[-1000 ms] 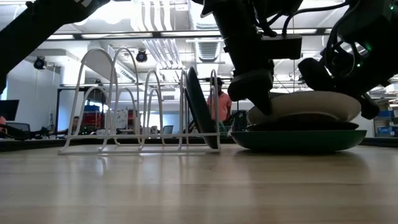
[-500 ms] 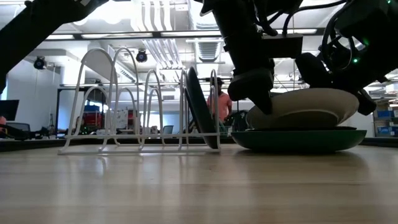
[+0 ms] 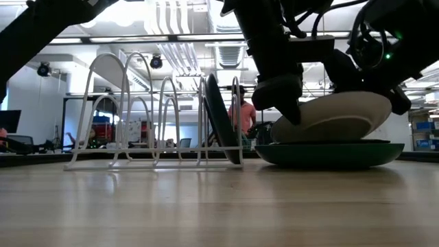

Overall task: Sort dishes
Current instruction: Put the blue patterned plate into the dish rack

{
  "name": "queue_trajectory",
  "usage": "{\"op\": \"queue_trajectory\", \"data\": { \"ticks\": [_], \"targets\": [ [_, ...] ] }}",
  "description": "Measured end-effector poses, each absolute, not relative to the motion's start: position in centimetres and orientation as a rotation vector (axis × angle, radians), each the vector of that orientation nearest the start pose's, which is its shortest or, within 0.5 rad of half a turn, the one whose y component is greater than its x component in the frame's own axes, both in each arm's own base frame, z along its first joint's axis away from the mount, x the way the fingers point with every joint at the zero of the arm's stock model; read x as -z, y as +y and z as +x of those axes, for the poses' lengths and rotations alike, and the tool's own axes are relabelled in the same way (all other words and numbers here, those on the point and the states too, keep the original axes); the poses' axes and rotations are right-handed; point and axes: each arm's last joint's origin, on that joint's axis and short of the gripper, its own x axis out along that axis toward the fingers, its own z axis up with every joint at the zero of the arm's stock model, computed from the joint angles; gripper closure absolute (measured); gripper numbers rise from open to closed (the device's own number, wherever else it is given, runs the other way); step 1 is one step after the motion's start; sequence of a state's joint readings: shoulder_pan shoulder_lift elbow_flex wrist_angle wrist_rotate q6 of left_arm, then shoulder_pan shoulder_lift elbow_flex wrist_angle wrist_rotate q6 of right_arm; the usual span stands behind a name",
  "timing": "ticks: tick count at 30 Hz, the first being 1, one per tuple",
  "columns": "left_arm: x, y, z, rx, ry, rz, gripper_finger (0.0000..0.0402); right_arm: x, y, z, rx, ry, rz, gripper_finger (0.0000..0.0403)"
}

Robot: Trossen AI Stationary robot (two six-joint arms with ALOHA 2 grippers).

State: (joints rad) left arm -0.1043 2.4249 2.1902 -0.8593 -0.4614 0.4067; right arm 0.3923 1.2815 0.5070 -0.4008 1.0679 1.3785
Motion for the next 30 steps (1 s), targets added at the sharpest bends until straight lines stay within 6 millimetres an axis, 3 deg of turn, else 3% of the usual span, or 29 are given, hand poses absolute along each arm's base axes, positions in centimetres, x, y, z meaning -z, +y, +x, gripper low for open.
{"op": "queue_trajectory", "data": {
  "ticks": [11,19,30],
  "targets": [
    [-19.5,-4.1,51.3,-0.135,1.109,0.62,0.0396,-16.5,5.2,19.3,1.009,0.321,0.432,0.0284],
    [-19.6,-4.1,51.3,-0.13,1.112,0.629,0.0396,-17.3,5.0,18.0,1.016,0.363,0.382,0.0263],
    [-20.4,-4.2,51.3,-0.116,1.113,0.649,0.0396,-20.1,6.7,15.3,0.726,0.477,0.16,0.0263]
  ]
}}
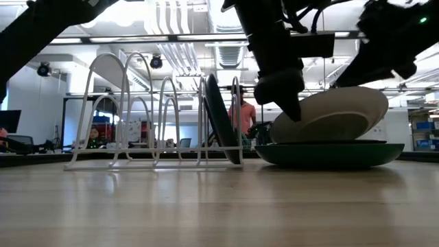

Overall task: Sort dishes
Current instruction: Put the blue patterned plate into the dish rack

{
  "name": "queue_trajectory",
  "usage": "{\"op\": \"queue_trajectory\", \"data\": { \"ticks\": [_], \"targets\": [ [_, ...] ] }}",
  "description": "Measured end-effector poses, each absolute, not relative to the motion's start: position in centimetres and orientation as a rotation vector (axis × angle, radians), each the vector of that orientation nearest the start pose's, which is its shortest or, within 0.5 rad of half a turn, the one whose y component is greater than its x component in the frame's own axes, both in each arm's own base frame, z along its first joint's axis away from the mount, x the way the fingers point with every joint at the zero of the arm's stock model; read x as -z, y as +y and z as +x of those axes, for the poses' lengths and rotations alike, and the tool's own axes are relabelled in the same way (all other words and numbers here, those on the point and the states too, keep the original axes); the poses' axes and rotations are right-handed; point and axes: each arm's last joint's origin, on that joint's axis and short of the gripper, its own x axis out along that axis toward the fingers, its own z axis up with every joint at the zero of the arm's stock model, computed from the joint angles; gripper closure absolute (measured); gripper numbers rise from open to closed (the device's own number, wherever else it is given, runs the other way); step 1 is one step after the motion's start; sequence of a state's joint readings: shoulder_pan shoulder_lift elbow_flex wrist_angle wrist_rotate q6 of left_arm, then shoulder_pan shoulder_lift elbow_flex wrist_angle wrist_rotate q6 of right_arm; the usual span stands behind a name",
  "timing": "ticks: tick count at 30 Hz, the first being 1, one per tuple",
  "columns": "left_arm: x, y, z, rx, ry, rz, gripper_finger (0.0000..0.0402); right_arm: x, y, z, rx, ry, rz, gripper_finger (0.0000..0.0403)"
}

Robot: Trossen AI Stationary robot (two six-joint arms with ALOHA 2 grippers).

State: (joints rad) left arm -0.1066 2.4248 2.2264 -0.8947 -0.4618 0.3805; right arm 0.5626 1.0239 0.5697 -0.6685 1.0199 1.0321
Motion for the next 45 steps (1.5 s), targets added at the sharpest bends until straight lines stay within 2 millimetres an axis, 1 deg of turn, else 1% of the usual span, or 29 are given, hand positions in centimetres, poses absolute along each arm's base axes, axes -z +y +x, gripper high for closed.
{"op": "queue_trajectory", "data": {
  "ticks": [6,10,14,19,23,26,31,37,45],
  "targets": [
    [-20.4,-4.2,51.2,-0.105,1.122,0.665,0.0395,-20.7,8.0,14.4,0.467,0.606,0.016,0.0274],
    [-20.4,-4.2,51.2,-0.103,1.124,0.668,0.0395,-20.5,8.3,14.4,0.402,0.659,-0.075,0.0275],
    [-20.4,-4.2,51.2,-0.098,1.125,0.676,0.0395,-20.2,8.4,14.6,0.37,0.694,-0.177,0.0257],
    [-20.4,-4.2,51.2,-0.097,1.125,0.678,0.0396,-19.6,8.6,14.9,0.359,0.73,-0.272,0.0215],
    [-20.5,-4.2,51.2,-0.097,1.123,0.678,0.0397,-19.1,8.7,15.1,0.368,0.752,-0.309,0.0181],
    [-20.5,-4.2,51.2,-0.097,1.122,0.678,0.0398,-18.5,8.9,15.4,0.367,0.781,-0.355,0.0166],
    [-20.6,-4.2,51.2,-0.096,1.118,0.68,0.0399,-17.4,9.1,16.0,0.389,0.828,-0.451,0.0167],
    [-20.6,-4.2,51.2,-0.092,1.119,0.686,0.0399,-16.1,8.5,16.8,0.448,0.887,-0.515,0.0175],
    [-20.6,-4.3,51.2,-0.078,1.12,0.708,0.04,-15.4,7.9,17.8,0.462,0.921,-0.558,0.0176]
  ]
}}
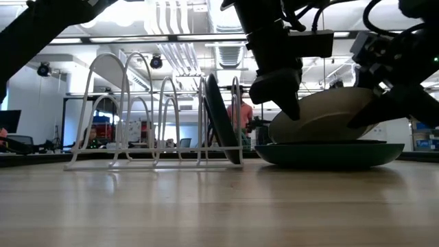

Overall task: Sort dishes
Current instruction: Put the blue patterned plate into the dish rack

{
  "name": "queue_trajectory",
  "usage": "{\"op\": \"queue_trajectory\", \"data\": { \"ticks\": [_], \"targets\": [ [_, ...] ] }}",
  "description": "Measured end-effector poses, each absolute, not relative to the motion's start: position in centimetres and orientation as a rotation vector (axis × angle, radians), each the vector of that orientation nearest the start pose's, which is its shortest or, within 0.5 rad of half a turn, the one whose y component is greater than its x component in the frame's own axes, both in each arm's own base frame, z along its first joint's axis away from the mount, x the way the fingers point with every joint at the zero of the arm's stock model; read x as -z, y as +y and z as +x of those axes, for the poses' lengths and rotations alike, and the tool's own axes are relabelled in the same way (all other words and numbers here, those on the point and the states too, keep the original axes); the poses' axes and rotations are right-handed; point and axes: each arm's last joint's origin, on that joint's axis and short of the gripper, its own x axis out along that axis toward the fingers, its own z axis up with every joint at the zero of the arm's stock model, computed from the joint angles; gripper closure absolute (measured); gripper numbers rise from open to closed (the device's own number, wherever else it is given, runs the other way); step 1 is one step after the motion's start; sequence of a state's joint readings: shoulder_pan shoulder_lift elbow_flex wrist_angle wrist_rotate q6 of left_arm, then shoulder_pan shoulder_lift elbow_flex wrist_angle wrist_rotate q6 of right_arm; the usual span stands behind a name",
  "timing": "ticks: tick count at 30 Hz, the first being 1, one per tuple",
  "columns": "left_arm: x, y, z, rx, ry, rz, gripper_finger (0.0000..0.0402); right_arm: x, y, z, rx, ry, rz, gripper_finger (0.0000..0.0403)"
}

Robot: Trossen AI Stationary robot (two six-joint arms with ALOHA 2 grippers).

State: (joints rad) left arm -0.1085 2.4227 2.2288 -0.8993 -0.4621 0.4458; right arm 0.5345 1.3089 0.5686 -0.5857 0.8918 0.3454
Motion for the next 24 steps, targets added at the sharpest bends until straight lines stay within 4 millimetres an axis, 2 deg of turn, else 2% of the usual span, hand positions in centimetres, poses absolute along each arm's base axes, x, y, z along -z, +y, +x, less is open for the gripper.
{"op": "queue_trajectory", "data": {
  "ticks": [4,7,10,15,24],
  "targets": [
    [-20.6,-4.37,51.26,-0.057,1.113,0.71,0.04,-15.38,7.65,18.01,0.478,0.924,-0.549,0.0183],
    [-20.68,-4.43,51.31,-0.046,1.104,0.706,0.04,-15.45,7.57,18.09,0.481,0.92,-0.541,0.0209],
    [-20.7,-4.45,51.34,-0.046,1.099,0.704,0.0399,-15.52,7.6,18.11,0.475,0.916,-0.536,0.0258],
    [-20.79,-4.44,51.5,-0.051,1.081,0.698,0.0377,-15.39,7.72,18.05,0.421,0.953,-0.555,0.0369],
    [-20.95,-4.47,51.67,-0.056,1.059,0.698,0.0315,-15.62,7.72,18.08,0.429,0.935,-0.517,0.0373]
  ]
}}
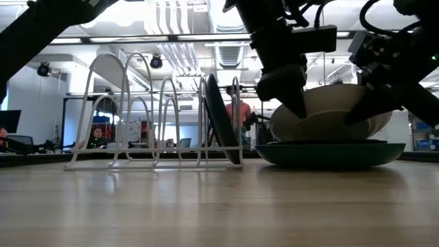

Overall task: Sort dishes
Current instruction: Put the blue patterned plate into the dish rack

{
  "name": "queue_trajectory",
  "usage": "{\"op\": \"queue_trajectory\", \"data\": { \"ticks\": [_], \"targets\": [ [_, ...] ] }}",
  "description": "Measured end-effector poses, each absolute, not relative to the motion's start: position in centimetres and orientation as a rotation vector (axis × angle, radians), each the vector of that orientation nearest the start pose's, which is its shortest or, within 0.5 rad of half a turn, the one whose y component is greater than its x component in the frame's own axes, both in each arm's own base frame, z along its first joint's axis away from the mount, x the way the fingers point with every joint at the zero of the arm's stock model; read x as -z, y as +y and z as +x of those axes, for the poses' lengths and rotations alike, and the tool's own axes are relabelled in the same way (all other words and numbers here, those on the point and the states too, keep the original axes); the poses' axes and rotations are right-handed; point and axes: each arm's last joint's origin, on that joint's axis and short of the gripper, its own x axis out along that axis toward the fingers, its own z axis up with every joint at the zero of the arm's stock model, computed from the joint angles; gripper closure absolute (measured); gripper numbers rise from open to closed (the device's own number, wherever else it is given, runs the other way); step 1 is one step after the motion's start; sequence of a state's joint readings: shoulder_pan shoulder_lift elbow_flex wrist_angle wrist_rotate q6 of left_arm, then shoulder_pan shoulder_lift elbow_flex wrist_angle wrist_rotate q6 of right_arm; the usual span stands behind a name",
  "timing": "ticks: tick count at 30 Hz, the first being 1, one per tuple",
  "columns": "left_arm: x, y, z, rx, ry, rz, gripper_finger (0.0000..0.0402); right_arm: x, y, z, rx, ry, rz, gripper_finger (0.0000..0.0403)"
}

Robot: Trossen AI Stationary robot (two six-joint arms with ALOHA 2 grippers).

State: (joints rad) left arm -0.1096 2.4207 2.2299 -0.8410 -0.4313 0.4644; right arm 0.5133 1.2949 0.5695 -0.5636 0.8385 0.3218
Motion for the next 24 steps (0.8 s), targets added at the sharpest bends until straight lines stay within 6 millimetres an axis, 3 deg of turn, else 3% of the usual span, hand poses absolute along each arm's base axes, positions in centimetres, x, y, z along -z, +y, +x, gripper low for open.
{"op": "queue_trajectory", "data": {
  "ticks": [8,14,24],
  "targets": [
    [-21.2,-4.3,51.5,-0.133,1.073,0.744,0.0225,-16.7,8.0,18.6,0.439,0.919,-0.501,0.0375],
    [-23.3,-4.2,51.1,-0.175,1.021,0.718,0.0163,-17.2,8.1,18.8,0.436,0.924,-0.494,0.0375],
    [-26.1,-4.3,50.0,-0.196,0.989,0.696,0.0144,-17.6,8.1,18.8,0.484,0.902,-0.457,0.038]
  ]
}}
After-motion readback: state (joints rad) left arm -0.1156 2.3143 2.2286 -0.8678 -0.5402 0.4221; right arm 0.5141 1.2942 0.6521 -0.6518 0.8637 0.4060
